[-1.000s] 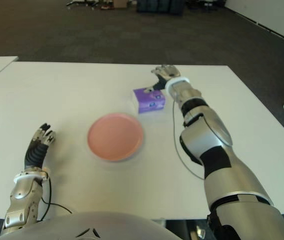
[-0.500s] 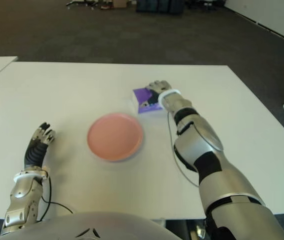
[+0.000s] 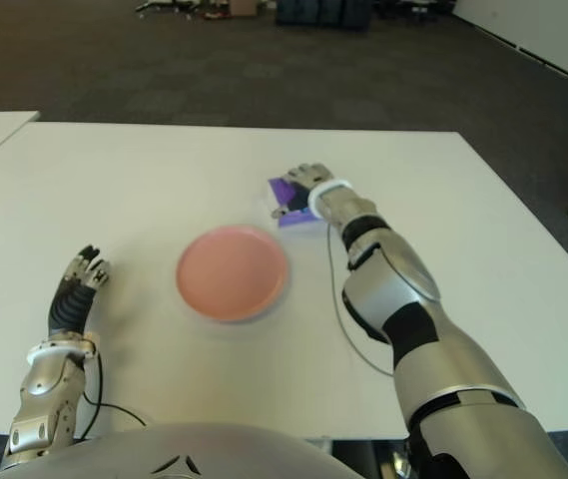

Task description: Put the tissue paper into the plate.

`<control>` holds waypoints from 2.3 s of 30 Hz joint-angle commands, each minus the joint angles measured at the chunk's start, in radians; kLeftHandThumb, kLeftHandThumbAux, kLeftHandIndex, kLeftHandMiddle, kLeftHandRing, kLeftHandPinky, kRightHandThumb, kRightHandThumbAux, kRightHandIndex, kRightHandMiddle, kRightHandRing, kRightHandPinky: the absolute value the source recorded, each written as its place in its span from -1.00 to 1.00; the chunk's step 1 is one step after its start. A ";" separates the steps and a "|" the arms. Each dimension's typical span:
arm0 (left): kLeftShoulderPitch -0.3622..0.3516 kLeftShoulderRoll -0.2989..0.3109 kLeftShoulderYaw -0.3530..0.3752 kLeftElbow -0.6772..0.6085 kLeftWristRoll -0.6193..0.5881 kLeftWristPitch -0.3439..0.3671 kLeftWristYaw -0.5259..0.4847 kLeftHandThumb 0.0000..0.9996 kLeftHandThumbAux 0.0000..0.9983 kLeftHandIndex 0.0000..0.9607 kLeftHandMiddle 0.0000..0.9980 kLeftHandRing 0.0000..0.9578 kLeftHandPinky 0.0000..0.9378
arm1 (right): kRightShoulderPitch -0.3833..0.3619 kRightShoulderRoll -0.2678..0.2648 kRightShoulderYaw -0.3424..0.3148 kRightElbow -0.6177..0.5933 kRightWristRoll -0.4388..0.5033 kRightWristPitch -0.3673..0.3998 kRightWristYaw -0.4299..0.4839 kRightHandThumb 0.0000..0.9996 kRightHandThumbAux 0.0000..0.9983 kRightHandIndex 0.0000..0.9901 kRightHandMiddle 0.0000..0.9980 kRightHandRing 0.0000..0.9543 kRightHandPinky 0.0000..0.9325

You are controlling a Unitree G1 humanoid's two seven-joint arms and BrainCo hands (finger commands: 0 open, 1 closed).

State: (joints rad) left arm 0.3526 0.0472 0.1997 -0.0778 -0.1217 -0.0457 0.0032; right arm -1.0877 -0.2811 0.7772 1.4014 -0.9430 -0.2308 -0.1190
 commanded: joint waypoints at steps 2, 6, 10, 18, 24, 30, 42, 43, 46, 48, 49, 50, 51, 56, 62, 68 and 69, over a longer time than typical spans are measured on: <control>-0.003 0.000 0.004 0.010 -0.001 0.002 -0.003 -0.94 0.06 -1.00 -1.00 -1.00 -0.97 | -0.001 0.013 0.011 0.000 -0.012 -0.017 0.016 -0.20 -0.51 -1.00 -1.00 -1.00 -1.00; -0.003 0.001 0.001 0.012 0.014 -0.001 0.005 -0.95 0.05 -1.00 -1.00 -1.00 -0.99 | -0.001 0.016 0.023 0.000 -0.021 -0.017 0.022 -0.18 -0.50 -1.00 -1.00 -1.00 -1.00; -0.006 -0.002 -0.001 0.014 0.020 -0.001 0.010 -0.95 0.05 -1.00 -1.00 -1.00 -0.98 | -0.001 0.018 0.036 0.001 -0.030 -0.018 0.023 -0.18 -0.50 -1.00 -1.00 -1.00 -1.00; -0.006 -0.003 0.000 0.012 0.009 -0.003 0.001 -0.93 0.05 -1.00 -1.00 -1.00 -1.00 | -0.001 0.021 0.051 0.001 -0.038 -0.015 0.022 -0.18 -0.50 -1.00 -1.00 -1.00 -1.00; -0.004 -0.008 -0.001 0.006 0.006 0.006 0.005 -0.92 0.04 -1.00 -1.00 -1.00 -0.99 | -0.001 0.021 0.055 0.002 -0.040 -0.011 0.020 -0.19 -0.49 -1.00 -1.00 -1.00 -1.00; -0.002 -0.011 0.000 0.004 0.003 0.006 0.006 -0.91 0.04 -1.00 -1.00 -1.00 -0.99 | -0.001 0.018 0.051 0.003 -0.038 -0.002 0.016 -0.20 -0.47 -1.00 -1.00 -1.00 -1.00; 0.006 -0.005 -0.008 -0.002 0.043 0.001 0.019 -0.95 0.03 -1.00 -1.00 -1.00 -1.00 | -0.004 0.000 0.044 0.004 -0.035 0.007 0.008 -0.20 -0.47 -1.00 -1.00 -1.00 -1.00; 0.007 -0.005 -0.007 -0.004 0.044 0.003 0.019 -0.95 0.03 -1.00 -1.00 -1.00 -1.00 | -0.003 -0.003 0.044 0.004 -0.035 0.008 0.007 -0.20 -0.48 -1.00 -1.00 -1.00 -1.00; 0.007 -0.006 -0.005 -0.005 0.037 0.005 0.016 -0.95 0.04 -1.00 -1.00 -1.00 -1.00 | 0.000 -0.006 0.050 0.005 -0.042 0.015 -0.002 -0.19 -0.48 -1.00 -1.00 -1.00 -1.00; 0.007 -0.006 -0.003 -0.006 0.032 0.006 0.012 -0.95 0.04 -1.00 -1.00 -1.00 -0.99 | 0.002 -0.006 0.055 0.005 -0.048 0.019 -0.007 -0.19 -0.49 -1.00 -1.00 -1.00 -1.00; 0.008 -0.008 -0.002 -0.010 0.027 0.005 0.009 -0.95 0.04 -1.00 -1.00 -1.00 -0.99 | 0.006 -0.008 0.064 0.006 -0.057 0.025 -0.012 -0.18 -0.49 -1.00 -1.00 -1.00 -1.00; 0.009 -0.009 -0.002 -0.012 0.024 0.005 0.008 -0.95 0.05 -1.00 -1.00 -1.00 -0.99 | 0.008 -0.009 0.069 0.007 -0.063 0.028 -0.014 -0.17 -0.49 -1.00 -1.00 -1.00 -1.00; 0.011 -0.010 -0.002 -0.015 0.020 0.005 0.006 -0.95 0.05 -1.00 -1.00 -1.00 -0.99 | 0.011 -0.009 0.076 0.008 -0.069 0.033 -0.017 -0.17 -0.49 -1.00 -1.00 -1.00 -1.00; 0.019 -0.008 -0.001 -0.023 0.012 0.007 0.004 -0.95 0.07 -1.00 -1.00 -1.00 -0.99 | 0.035 -0.009 0.099 0.012 -0.087 0.050 -0.023 -0.13 -0.48 -1.00 -1.00 -1.00 -1.00; 0.028 -0.005 0.003 -0.028 0.011 0.008 0.008 -0.96 0.08 -1.00 -1.00 -1.00 -0.96 | 0.068 -0.005 0.113 0.016 -0.098 0.062 -0.015 -0.10 -0.47 -1.00 -1.00 -1.00 -1.00; 0.037 -0.006 0.008 -0.042 0.008 0.018 0.009 -0.95 0.07 -1.00 -1.00 -1.00 -0.93 | 0.106 0.010 0.130 0.018 -0.104 0.071 -0.007 -0.07 -0.45 -1.00 -1.00 -1.00 -1.00; 0.040 -0.005 0.009 -0.046 0.008 0.019 0.010 -0.95 0.07 -1.00 -1.00 -1.00 -0.93 | 0.112 0.012 0.134 0.018 -0.106 0.072 -0.007 -0.06 -0.45 -1.00 -1.00 -1.00 -1.00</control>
State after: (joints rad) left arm 0.3822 0.0421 0.2003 -0.1161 -0.1097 -0.0467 0.0107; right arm -1.0393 -0.2895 0.8914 1.4054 -1.0244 -0.1566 -0.1492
